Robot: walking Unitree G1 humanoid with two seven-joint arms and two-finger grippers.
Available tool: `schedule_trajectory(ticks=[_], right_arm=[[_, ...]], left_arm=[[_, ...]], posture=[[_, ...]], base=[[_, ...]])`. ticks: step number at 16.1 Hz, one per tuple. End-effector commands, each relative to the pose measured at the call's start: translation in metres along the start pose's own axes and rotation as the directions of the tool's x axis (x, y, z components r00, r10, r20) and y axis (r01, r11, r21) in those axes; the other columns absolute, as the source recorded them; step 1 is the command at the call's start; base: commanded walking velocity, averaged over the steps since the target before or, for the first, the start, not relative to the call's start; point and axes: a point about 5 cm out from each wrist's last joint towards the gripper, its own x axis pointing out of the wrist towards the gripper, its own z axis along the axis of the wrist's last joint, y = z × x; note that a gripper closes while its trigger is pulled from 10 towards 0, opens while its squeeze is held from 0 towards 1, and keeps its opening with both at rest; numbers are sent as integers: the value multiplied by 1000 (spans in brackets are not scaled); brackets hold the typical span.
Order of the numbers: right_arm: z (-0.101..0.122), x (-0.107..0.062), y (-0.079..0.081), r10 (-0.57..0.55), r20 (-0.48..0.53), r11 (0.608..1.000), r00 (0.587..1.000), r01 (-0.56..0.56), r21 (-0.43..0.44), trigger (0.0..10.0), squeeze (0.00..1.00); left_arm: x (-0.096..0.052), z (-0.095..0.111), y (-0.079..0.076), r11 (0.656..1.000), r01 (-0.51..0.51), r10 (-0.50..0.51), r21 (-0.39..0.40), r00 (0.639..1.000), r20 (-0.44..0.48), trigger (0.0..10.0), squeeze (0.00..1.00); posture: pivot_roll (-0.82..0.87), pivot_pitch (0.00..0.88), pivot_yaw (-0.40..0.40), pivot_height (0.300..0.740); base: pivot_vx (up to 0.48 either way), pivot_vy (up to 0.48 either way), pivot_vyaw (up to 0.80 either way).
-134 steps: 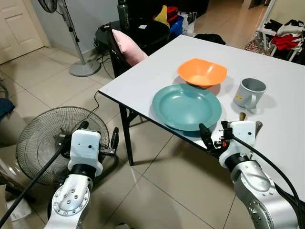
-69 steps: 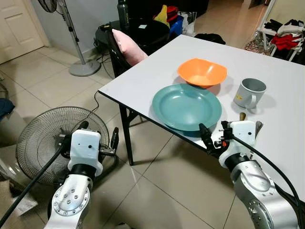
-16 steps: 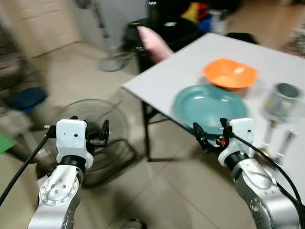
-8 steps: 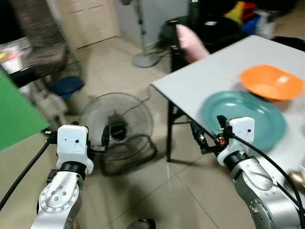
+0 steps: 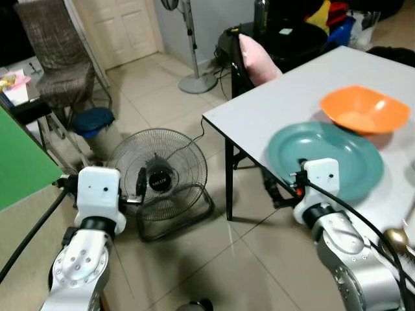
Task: Setting the table
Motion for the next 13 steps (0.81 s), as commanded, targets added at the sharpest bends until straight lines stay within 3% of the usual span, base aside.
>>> schedule_trajectory(ticks=[1, 6, 10, 13], right_arm=[[1, 2, 5, 7, 9, 1000, 1000, -7, -8, 10000, 0], [-2, 2, 3, 3, -3, 1000, 1000, -3, -21, 10000, 0], [-1, 3, 10, 99, 6, 995, 995, -99, -8, 10000, 0], [2, 4, 13, 119, 29, 992, 992, -120, 39, 10000, 0]], left_arm=[[2, -2, 4, 1000, -12, 12, 22, 1000, -12, 10000, 0], [4, -2, 2, 1000, -5, 5, 26, 1000, -5, 10000, 0], [-1, -3, 6, 999, -20, 20, 40, 1000, -10, 10000, 0], [-7, -1, 10, 999, -28, 28, 38, 1000, -3, 10000, 0]], posture=[[-56, 0, 137, 740], [-57, 0, 132, 740], [-43, 0, 119, 740], [-30, 0, 111, 740]], base=[[-311, 0, 0], [-298, 0, 0], [0, 0, 0], [0, 0, 800]])
